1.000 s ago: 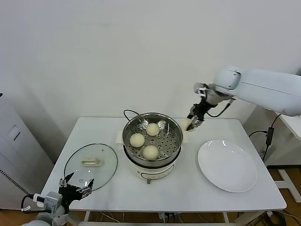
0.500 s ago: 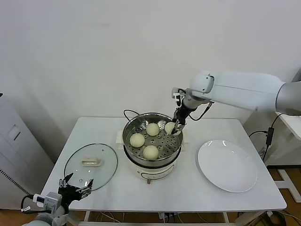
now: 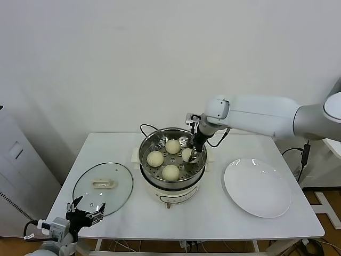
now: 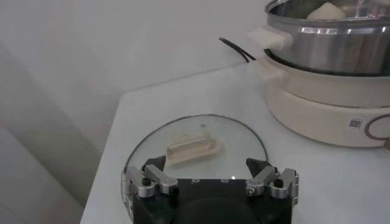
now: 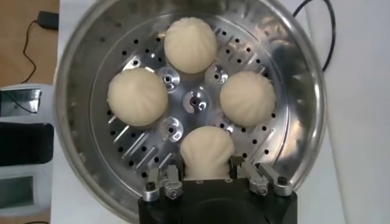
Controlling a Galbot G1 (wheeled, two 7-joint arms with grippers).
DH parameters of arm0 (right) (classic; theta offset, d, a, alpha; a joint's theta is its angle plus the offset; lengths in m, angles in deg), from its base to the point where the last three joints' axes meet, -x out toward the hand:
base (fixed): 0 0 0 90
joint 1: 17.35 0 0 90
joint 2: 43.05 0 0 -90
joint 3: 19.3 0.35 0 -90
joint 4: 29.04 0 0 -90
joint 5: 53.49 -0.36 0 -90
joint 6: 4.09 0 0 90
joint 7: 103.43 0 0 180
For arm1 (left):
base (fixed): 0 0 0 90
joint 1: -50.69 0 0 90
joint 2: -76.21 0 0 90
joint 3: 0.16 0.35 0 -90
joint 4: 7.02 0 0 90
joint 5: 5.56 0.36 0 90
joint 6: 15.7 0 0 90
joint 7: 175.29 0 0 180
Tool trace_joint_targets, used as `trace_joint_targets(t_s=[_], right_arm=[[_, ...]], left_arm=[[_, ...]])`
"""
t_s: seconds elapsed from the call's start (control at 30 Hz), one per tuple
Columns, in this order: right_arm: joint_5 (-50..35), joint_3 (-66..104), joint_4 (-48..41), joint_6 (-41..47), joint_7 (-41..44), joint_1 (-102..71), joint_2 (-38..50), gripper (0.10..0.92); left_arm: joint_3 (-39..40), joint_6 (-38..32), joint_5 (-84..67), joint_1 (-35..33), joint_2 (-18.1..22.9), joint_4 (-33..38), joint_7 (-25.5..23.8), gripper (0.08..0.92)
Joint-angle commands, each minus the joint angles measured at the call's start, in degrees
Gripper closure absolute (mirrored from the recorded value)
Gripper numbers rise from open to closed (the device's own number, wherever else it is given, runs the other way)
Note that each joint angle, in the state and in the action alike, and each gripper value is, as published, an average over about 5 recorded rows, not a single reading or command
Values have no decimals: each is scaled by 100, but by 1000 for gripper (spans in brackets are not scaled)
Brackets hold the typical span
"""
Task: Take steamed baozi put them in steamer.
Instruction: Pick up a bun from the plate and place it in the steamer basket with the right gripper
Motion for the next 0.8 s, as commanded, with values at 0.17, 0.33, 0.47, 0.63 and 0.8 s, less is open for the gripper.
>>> trace_joint_targets(t_s=[0.17, 0.33, 0.47, 0.63, 0.8], right_arm=[[107, 183, -41, 48, -260, -452, -35, 530], [40, 335, -49, 49, -254, -406, 13, 389], [-54, 497, -52, 52, -87, -176, 160, 278], [-80, 771, 20, 16, 145, 223, 629, 207], [-147, 1429, 187, -63, -45, 151, 1363, 203]], left_arm=[[-27, 7, 0, -14, -24, 3, 2, 177], [-28, 10, 0, -20, -20, 19, 4, 177], [-44, 13, 0, -37, -27, 48, 6, 177], [-71, 13, 0, -70, -25, 88, 10, 177], [-85, 31, 2, -69, 17, 127, 22, 177]])
